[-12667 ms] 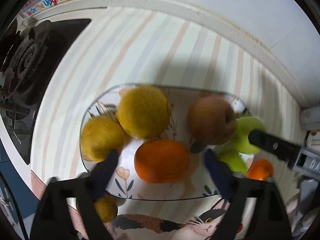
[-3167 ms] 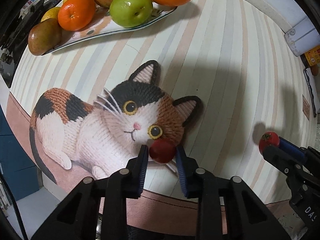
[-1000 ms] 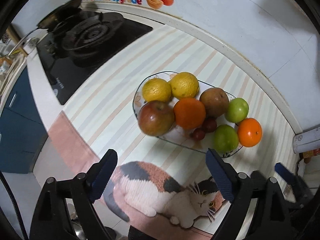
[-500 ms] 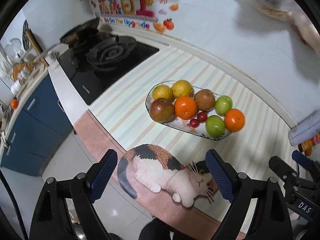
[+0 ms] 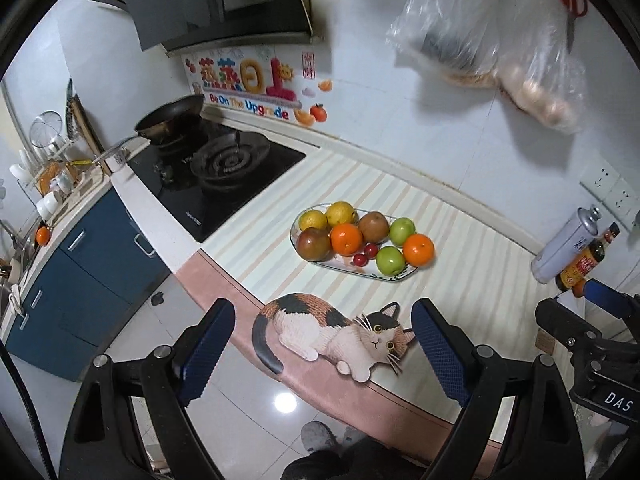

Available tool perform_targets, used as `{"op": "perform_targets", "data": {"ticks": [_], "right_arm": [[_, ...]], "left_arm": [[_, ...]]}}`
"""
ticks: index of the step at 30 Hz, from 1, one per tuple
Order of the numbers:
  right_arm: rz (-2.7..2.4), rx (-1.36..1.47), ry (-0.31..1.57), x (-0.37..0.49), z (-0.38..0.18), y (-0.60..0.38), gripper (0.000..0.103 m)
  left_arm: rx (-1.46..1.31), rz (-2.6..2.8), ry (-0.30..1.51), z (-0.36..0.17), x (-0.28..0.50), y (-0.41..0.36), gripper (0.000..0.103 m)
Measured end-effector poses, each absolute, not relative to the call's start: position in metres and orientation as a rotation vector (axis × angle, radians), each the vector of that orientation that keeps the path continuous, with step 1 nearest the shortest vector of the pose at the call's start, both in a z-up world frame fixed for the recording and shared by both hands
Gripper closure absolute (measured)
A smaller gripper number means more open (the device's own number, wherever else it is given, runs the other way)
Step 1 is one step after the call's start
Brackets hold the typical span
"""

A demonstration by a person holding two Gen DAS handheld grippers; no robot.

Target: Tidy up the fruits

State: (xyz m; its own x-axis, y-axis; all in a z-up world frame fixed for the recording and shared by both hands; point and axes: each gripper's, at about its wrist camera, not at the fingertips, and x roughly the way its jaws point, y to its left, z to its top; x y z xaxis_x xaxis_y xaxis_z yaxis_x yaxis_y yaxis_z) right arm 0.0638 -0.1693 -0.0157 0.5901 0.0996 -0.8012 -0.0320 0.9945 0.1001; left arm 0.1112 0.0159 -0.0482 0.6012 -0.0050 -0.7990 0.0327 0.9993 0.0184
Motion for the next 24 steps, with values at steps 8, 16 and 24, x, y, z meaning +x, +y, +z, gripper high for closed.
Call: {"op": "perform_targets", "data": {"ticks": [8, 16, 24], "right_arm": [[0.091, 0.073, 0.897, 0.034, 0.018, -0.162, 0.008], [0.099, 0.074, 0.887, 0.027, 0.027, -0.159, 0.008], [0.107, 0.082, 0.896, 0.042, 0.016, -0.156, 0.005]], "left_arm": [[0.004, -0.031, 0.885, -0.025, 0.082, 0.024, 0.013], [-0.006, -0.027, 0.861, -0.014, 0.069, 0.033, 0.013], [0.003, -0.023, 0.871, -0.020, 0.075, 0.033, 0.013]]}}
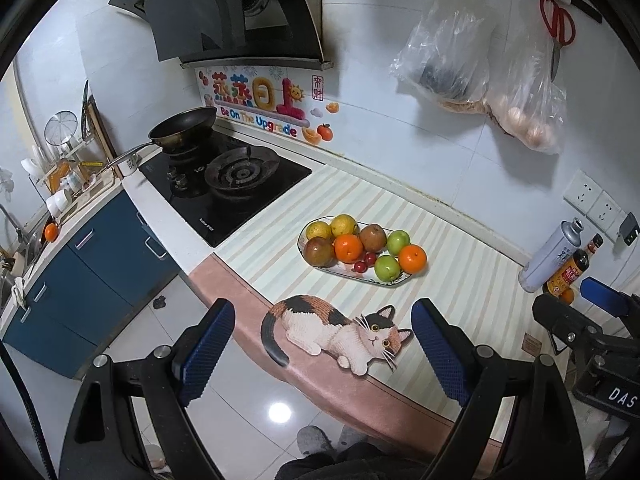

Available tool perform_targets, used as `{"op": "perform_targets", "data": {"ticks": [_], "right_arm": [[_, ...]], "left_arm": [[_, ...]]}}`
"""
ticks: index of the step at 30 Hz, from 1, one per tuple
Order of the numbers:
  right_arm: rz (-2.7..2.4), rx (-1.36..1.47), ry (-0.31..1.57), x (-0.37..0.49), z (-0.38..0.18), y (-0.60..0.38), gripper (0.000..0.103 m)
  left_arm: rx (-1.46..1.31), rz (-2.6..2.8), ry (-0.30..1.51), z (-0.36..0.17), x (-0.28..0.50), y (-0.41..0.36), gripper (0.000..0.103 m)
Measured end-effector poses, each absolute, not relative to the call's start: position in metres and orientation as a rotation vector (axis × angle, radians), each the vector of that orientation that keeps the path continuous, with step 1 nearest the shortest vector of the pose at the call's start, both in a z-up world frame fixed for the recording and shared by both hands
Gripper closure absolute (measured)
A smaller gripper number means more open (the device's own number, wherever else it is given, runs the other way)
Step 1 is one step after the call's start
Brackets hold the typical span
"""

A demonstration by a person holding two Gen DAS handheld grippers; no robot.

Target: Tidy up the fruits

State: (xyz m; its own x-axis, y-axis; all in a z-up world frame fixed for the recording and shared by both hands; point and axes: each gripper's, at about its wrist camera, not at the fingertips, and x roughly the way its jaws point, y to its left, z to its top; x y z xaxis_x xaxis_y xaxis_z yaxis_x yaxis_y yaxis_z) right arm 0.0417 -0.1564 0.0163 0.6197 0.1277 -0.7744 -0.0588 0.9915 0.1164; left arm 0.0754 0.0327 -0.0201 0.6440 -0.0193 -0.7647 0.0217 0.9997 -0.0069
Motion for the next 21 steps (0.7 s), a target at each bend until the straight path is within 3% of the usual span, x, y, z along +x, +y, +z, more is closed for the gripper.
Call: {"op": "perform_targets", "data": {"ticks": [21], "right_arm": [[0.018, 0.094, 0.963, 0.147, -0.037, -0.170, 0.005]], "left_arm": [[0.041, 0.014, 0.928, -0.061, 0.169, 0.024, 0.013]]}}
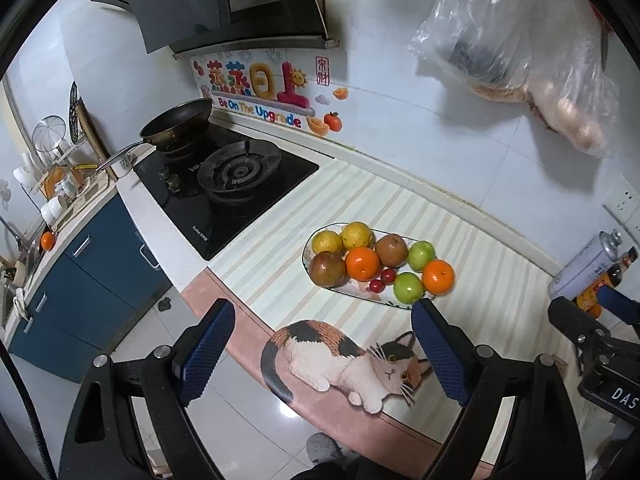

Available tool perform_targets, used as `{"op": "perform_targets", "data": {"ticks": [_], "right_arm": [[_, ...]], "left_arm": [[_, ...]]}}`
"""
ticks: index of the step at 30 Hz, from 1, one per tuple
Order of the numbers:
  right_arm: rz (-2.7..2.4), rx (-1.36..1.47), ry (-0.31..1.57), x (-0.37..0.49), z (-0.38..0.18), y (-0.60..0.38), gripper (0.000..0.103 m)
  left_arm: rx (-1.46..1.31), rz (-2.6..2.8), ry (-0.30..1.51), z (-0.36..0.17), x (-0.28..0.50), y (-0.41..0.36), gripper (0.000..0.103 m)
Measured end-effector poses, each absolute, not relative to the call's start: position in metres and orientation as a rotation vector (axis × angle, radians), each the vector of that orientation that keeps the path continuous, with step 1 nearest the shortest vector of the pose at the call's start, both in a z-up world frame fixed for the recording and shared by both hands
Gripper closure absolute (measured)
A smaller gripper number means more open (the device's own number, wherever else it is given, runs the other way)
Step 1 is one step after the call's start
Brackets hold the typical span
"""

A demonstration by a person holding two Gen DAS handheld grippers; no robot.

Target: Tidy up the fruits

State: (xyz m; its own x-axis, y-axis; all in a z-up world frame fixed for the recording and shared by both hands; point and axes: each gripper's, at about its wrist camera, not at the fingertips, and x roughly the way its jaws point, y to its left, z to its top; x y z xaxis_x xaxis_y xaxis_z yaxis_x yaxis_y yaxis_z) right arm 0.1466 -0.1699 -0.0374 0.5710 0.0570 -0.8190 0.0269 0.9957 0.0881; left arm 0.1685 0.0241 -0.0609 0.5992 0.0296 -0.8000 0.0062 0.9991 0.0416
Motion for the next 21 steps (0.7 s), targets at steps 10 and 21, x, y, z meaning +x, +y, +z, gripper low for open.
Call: {"op": "perform_targets", "data": {"ticks": [10, 21], "right_arm": [[0.006, 0.090, 0.981, 0.160, -0.049, -0.173, 0.005], [0.011, 0.085, 0.980, 0.159, -0.051, -0.173, 0.005]], "left_arm": [[0.038, 0.001, 0.967, -0.075, 0.184, 0.020, 0.013], [0.048, -0.019, 0.957, -0.070, 0.183, 0.018, 0.013]]}}
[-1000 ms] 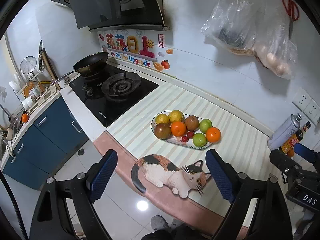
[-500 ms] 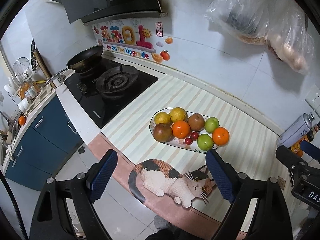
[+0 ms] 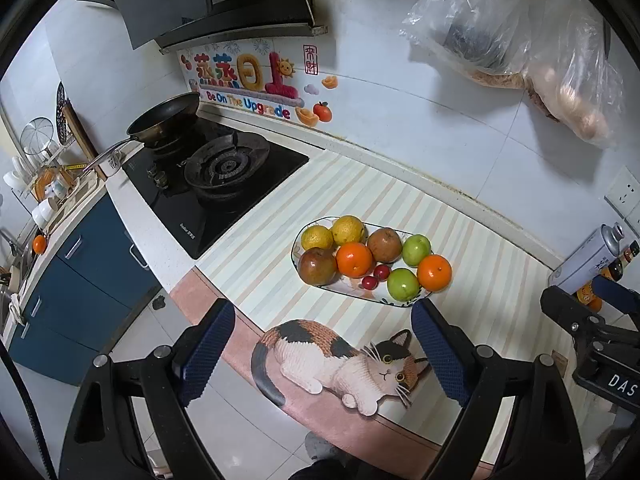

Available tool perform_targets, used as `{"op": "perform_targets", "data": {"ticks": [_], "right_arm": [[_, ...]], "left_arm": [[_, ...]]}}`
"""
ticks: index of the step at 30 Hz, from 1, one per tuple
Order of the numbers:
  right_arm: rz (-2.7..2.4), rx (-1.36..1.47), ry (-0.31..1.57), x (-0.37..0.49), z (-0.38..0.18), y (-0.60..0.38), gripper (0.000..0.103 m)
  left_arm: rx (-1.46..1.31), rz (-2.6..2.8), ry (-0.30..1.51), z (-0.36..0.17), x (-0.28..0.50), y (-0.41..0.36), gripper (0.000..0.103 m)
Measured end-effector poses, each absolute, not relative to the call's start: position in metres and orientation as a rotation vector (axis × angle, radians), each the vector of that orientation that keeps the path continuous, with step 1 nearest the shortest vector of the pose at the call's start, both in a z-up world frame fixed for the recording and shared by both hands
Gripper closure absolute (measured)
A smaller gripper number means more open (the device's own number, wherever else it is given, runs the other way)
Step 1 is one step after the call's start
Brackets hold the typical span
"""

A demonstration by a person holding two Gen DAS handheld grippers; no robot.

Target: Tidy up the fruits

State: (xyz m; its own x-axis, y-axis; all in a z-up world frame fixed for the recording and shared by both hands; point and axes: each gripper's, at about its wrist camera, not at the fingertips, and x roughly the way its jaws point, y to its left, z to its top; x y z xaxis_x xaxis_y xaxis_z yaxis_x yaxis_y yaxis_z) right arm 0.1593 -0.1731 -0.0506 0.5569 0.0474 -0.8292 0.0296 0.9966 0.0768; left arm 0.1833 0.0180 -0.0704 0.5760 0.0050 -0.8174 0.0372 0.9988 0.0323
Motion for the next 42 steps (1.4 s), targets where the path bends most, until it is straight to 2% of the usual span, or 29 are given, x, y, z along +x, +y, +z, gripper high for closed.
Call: {"op": "perform_targets", "data": {"ticks": [42], "right_arm": [[0.041, 0.087, 0.978, 0.138, -0.033, -0.161, 0.005]], "left_arm": [[0.042, -0.028, 0.930, -0.056, 0.172, 0.018, 0.013]]}}
